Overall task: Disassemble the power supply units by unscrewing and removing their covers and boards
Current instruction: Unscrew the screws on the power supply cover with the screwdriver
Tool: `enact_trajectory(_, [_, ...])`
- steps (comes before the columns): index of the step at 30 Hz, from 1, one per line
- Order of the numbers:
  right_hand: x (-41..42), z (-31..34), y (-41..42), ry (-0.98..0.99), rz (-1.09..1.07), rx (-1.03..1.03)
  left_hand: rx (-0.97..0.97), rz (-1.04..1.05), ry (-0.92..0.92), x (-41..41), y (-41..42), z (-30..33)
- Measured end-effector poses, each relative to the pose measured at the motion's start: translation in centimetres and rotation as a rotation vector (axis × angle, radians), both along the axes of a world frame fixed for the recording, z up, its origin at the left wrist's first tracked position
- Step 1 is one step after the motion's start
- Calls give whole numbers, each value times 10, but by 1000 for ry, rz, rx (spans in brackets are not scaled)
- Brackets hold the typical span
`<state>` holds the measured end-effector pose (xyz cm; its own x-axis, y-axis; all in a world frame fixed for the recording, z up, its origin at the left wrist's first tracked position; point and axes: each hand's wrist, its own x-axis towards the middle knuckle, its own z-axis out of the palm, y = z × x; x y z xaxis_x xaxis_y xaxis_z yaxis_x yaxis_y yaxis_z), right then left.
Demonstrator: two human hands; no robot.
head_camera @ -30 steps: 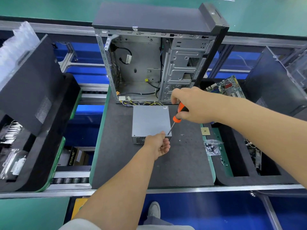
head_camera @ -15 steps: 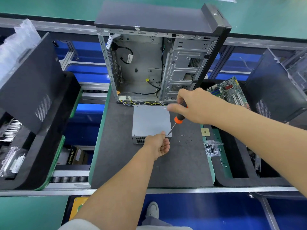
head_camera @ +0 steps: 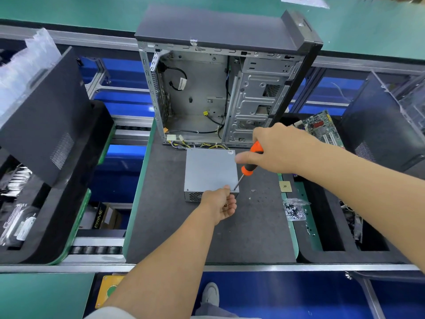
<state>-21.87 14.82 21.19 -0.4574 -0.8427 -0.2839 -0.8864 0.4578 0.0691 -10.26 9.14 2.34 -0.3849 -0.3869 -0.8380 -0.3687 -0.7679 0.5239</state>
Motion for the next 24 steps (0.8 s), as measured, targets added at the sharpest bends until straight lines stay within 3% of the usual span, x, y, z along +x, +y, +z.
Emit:
enact_trajectory(2, [1,1,0,85,36,-1,-1,0,0,0,0,0])
enact_trajectory(6, [-3,6,0,-174,88,50,-6,-4,-4,0,0,0])
enact_trajectory(8, [-1,8,1,-117,55,65,-10,-5,-1,0,0,0])
enact_trajectory(12, [0,4,1,176,103,29,-5,-2,3,0,1,1])
enact_trajectory(15, [-3,1,-1,-20,169,-4,-6,-4,2,0,0,2])
enact_trajectory(17, [-3,0,0,-47,162,9,-3,-6,1,0,0,2])
enact_trajectory(21, [3,3,-1,347,170,111,-6,-5,-4,0,0,2])
enact_trajectory(24, [-1,2,0,154,196,65,-7,-9,-7,0,-1,0])
